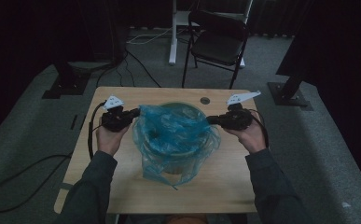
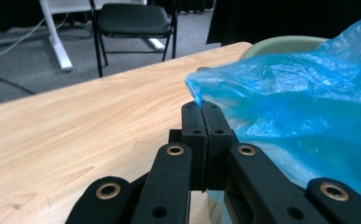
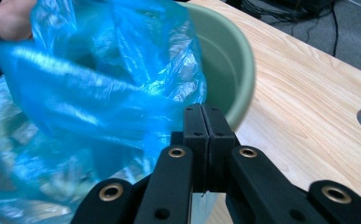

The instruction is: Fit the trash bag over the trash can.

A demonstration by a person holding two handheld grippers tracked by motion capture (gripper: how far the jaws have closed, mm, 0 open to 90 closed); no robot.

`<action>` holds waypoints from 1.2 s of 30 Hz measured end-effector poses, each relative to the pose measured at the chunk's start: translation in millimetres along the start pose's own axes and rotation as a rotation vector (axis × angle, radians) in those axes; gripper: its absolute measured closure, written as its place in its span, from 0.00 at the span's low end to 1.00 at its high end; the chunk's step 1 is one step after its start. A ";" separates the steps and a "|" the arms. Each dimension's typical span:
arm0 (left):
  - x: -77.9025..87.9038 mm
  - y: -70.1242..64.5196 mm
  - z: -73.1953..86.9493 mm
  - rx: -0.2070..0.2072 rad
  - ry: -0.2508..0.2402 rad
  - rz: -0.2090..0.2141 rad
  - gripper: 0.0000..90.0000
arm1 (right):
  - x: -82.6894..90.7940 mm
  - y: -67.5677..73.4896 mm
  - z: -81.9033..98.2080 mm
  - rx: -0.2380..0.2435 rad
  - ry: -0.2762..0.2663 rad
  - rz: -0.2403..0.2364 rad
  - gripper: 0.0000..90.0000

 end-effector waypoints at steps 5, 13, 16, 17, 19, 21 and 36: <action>-6.3 10.3 9.7 0.035 0.032 -0.028 0.98 | -6.3 -13.9 1.4 -0.050 -0.001 0.033 1.00; -4.8 22.4 21.6 0.073 0.060 -0.067 0.94 | -7.1 -28.6 7.2 -0.095 0.002 0.087 1.00; 3.2 18.7 17.9 0.047 0.034 -0.062 0.85 | -5.4 -26.4 8.0 -0.089 -0.002 0.078 1.00; 6.8 17.0 16.0 0.032 0.025 -0.063 0.82 | -4.6 -25.5 7.8 -0.086 -0.004 0.076 1.00; 13.7 14.0 12.2 0.011 0.010 -0.062 0.77 | -3.3 -23.3 6.9 -0.080 -0.009 0.071 1.00; 21.8 11.0 6.3 0.001 -0.017 -0.056 0.74 | -2.9 -21.6 6.0 -0.071 -0.011 0.066 1.00; 39.8 -41.0 -17.9 -0.134 -0.083 0.053 0.56 | -3.3 -16.1 4.4 -0.048 -0.013 0.059 0.98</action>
Point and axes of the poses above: each handheld gripper's, and its own axes: x roughly backward along the jaws, z roughly out of its underside, y roughly to its left, the point moved 9 cm from there along -x, roughly forward along the jaws, and after that the axes turned 9 degrees about -x, right-handed, at the moved point
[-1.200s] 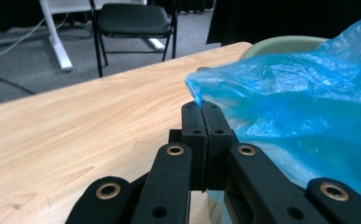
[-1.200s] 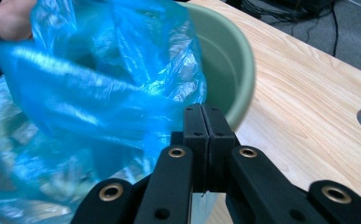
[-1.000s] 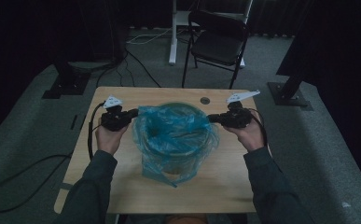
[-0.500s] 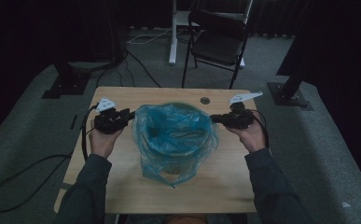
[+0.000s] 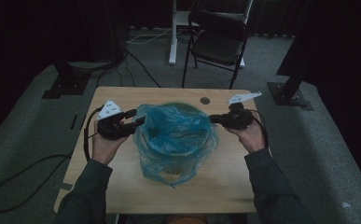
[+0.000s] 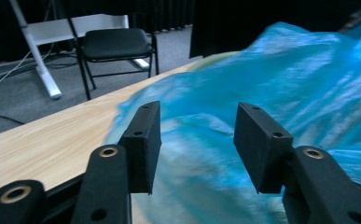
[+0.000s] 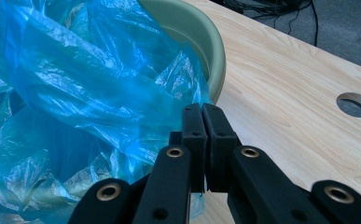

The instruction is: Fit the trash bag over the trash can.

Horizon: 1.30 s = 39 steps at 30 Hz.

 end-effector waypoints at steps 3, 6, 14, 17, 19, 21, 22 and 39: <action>-2.5 -7.7 -1.2 -0.034 0.013 0.012 0.51 | 0.8 0.6 -0.3 0.000 -0.003 -0.001 0.98; -9.0 -19.5 2.0 -0.104 0.054 0.007 0.46 | 1.7 1.5 -0.2 0.004 -0.005 -0.003 0.98; -18.5 -26.2 6.9 -0.161 0.113 -0.015 0.53 | 1.8 1.7 -0.3 0.003 -0.008 -0.006 0.98; -20.7 -23.8 6.1 -0.151 0.114 -0.023 0.61 | 1.6 1.9 -0.6 0.002 -0.010 -0.008 0.98; -21.2 -22.2 5.4 -0.142 0.112 -0.024 0.71 | 1.9 2.4 -0.8 0.002 -0.012 -0.008 0.98; -21.6 -20.6 4.6 -0.134 0.107 -0.029 0.75 | 2.1 2.4 -0.8 0.002 -0.012 -0.008 0.98; -20.9 -16.8 2.0 -0.105 0.088 -0.033 0.75 | 2.5 2.2 -0.9 0.001 -0.011 -0.006 0.98; -36.8 29.9 6.5 0.056 0.057 -0.101 1.00 | 1.5 -8.8 -3.1 -0.024 -0.029 0.020 0.99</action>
Point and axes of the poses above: each handheld gripper's, and its own axes: x roughly backward along the jaws, z roughly out of its underside, y roughly to its left, the point moved 9 cm from there along -x, roughly forward along the jaws, and after that the axes turned 9 degrees about -x, right-handed, at the moved point
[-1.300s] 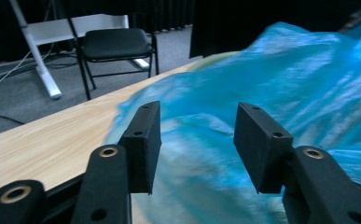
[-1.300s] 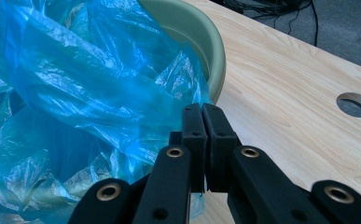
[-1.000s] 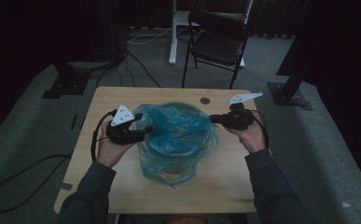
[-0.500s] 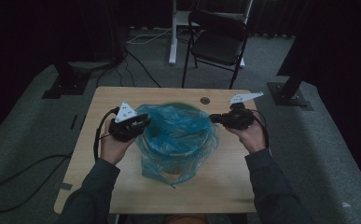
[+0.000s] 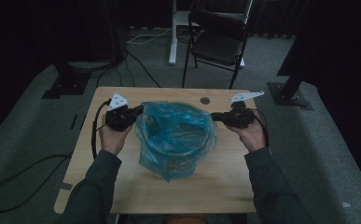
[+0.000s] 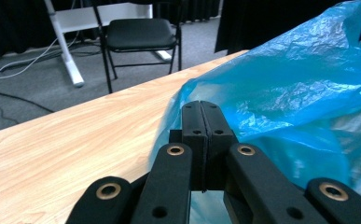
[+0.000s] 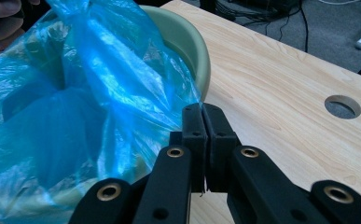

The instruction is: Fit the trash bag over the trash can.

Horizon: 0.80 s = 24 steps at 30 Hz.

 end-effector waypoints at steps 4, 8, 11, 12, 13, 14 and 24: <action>-9.0 4.9 3.4 0.010 0.017 -0.006 1.00 | -7.1 -5.9 2.2 -0.018 0.008 0.007 0.99; -14.8 6.7 4.5 0.013 0.027 -0.008 1.00 | -11.8 -9.3 2.5 -0.018 0.010 0.021 0.99; -17.5 7.3 3.6 0.017 0.026 -0.009 1.00 | -12.8 -9.9 2.4 -0.018 0.011 0.024 0.99; -17.3 6.9 3.1 0.014 0.025 -0.007 1.00 | -12.3 -9.5 2.1 -0.018 0.007 0.025 0.98; -16.7 6.1 2.5 0.012 0.021 -0.005 1.00 | -10.2 -8.1 1.0 -0.006 -0.006 0.022 0.90; -16.7 6.1 2.5 0.012 0.021 -0.005 1.00 | -7.4 -5.9 0.3 0.002 -0.014 0.012 0.85; -13.7 4.4 1.7 0.003 0.016 -0.002 0.99 | 16.9 15.8 -7.5 0.082 -0.076 -0.041 0.72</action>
Point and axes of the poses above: each handheld gripper's, and its own axes: x roughly backward along the jaws, z roughly out of its underside, y roughly to its left, the point moved 9 cm from there along -x, roughly forward along the jaws, and after that the axes turned 9 degrees about -x, right-handed, at the moved point
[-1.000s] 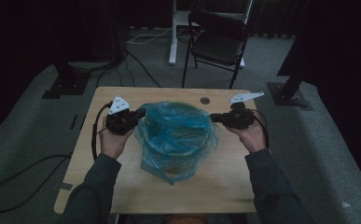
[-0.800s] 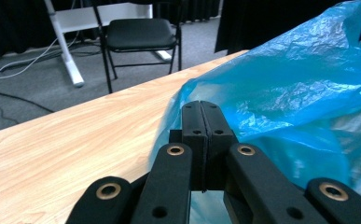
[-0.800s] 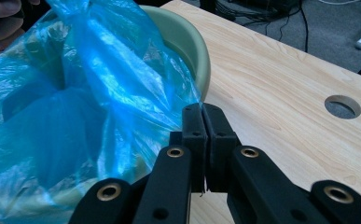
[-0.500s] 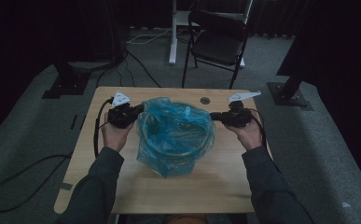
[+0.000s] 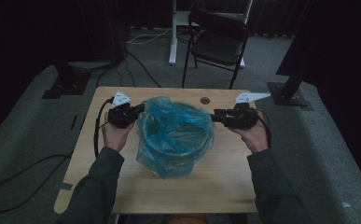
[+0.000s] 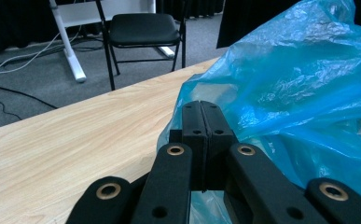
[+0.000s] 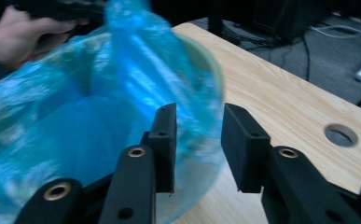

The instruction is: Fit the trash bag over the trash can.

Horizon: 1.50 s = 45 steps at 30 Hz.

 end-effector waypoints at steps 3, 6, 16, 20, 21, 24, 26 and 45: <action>-1.0 -0.8 -0.2 0.001 -0.003 0.002 0.99 | -3.0 11.3 1.0 0.037 0.010 -0.026 0.69; -1.7 -1.7 -0.5 0.001 -0.005 0.003 0.99 | -6.8 14.4 1.7 0.050 0.021 -0.027 0.68; -4.5 -3.3 -1.5 0.000 -0.013 0.017 0.99 | -34.5 7.1 2.8 0.054 0.078 0.014 0.85; -6.4 -2.8 -1.0 0.004 -0.012 0.016 0.99 | -35.3 1.0 0.2 0.028 0.070 0.028 0.94; -6.9 -2.8 -1.0 0.005 -0.012 0.017 0.99 | -35.3 0.3 -0.3 0.023 0.067 0.028 0.95; -8.5 -3.0 -1.2 0.007 -0.012 0.019 0.99 | -34.7 -2.7 -1.9 0.012 0.061 0.034 0.96; -10.0 -3.8 -1.7 0.013 -0.017 0.028 0.99 | -34.5 -4.4 -3.4 -0.001 0.053 0.027 0.96; -16.1 -1.8 -3.4 0.041 -0.034 0.038 0.99 | -45.1 -9.0 -8.4 -0.061 0.036 -0.033 0.89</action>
Point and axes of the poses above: each handheld gripper's, and its own axes: x roughly backward along the jaws, z roughly out of its underside, y roughly to its left, the point moved 9 cm from there along -x, roughly forward along the jaws, and after that the axes turned 9 degrees about -x, right-handed, at the moved point
